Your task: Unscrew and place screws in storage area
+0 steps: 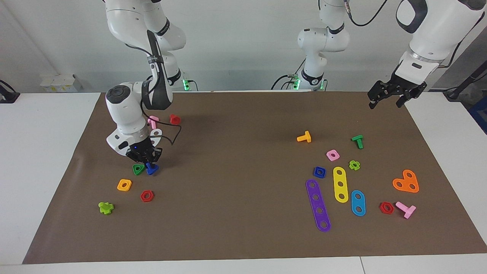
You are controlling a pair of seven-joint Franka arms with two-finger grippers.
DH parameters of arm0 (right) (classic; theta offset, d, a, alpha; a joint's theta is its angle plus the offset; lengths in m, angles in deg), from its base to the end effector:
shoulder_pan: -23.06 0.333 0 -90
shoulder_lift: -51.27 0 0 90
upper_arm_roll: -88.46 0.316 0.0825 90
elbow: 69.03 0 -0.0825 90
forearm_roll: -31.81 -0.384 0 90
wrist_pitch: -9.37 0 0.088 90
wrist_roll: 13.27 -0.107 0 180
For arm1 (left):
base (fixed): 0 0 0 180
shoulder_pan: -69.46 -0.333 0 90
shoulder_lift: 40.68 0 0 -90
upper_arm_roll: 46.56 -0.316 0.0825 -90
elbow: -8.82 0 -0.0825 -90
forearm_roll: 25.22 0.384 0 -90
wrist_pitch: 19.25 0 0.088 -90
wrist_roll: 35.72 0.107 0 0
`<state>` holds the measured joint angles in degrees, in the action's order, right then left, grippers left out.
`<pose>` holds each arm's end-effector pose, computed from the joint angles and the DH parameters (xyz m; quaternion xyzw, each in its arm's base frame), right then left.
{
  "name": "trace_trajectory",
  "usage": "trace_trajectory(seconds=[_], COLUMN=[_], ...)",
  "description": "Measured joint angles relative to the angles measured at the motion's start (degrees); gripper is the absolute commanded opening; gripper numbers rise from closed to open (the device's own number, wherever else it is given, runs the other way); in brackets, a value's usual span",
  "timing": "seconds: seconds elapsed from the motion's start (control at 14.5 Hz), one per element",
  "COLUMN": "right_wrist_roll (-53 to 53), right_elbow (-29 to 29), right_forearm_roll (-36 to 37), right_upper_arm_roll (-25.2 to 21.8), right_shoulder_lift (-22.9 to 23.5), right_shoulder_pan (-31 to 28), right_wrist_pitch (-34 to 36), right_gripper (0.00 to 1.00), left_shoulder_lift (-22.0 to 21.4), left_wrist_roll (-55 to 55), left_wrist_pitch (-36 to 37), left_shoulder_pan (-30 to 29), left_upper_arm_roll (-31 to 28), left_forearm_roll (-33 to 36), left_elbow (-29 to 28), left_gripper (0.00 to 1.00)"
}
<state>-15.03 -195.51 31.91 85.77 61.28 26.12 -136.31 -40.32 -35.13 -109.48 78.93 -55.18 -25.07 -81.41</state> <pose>0.5643 0.0039 0.3167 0.9967 -0.0107 0.0803 0.0031 0.5566 -0.0082 0.6195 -0.9999 0.0126 0.0031 0.0018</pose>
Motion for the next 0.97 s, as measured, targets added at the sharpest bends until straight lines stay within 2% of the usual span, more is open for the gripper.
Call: trace_trajectory(seconds=[0.07,0.14,0.21,0.28,0.48,0.62,0.76,0.97], right_wrist_roll=[0.2,0.3,0.3,0.3,0.3,0.1,-0.4,-1.6], right_elbow=[-0.4,-0.7,-0.9,-1.0,-0.4,3.1,9.8,21.0], right_forearm_roll=[0.0,0.0,0.0,-0.1,-1.7,-2.0,-2.0,-2.0], right_upper_arm_roll=[0.0,0.0,0.0,0.1,0.5,0.8,0.7,0.1], right_shoulder_lift=[0.0,0.0,0.0,0.0,-0.1,-1.5,-4.0,-7.5], right_shoulder_pan=[-0.3,-0.4,-0.4,-0.4,-0.4,-0.2,-0.4,-1.2], right_wrist_pitch=[-0.1,-0.1,-0.1,-0.1,-0.4,2.2,11.9,29.9], right_gripper=[0.12,0.56,0.87,1.00,1.00,1.00,1.00,1.00], left_shoulder_lift=[0.0,0.0,0.0,0.0,0.0,0.0,0.0,0.0], left_wrist_roll=[0.0,0.0,0.0,0.0,0.0,0.0,0.0,0.0], left_wrist_pitch=[0.0,0.0,0.0,0.0,0.0,0.0,0.0,0.0], left_shoulder_pan=[0.0,0.0,0.0,0.0,0.0,0.0,0.0,0.0], left_upper_arm_roll=[0.0,0.0,0.0,0.0,0.0,0.0,0.0,0.0], left_forearm_roll=[0.0,0.0,0.0,0.0,0.0,0.0,0.0,0.0], left_elbow=[0.0,0.0,0.0,0.0,0.0,0.0,0.0,0.0], left_gripper=[1.00,1.00,1.00,1.00,1.00,1.00,1.00,1.00])
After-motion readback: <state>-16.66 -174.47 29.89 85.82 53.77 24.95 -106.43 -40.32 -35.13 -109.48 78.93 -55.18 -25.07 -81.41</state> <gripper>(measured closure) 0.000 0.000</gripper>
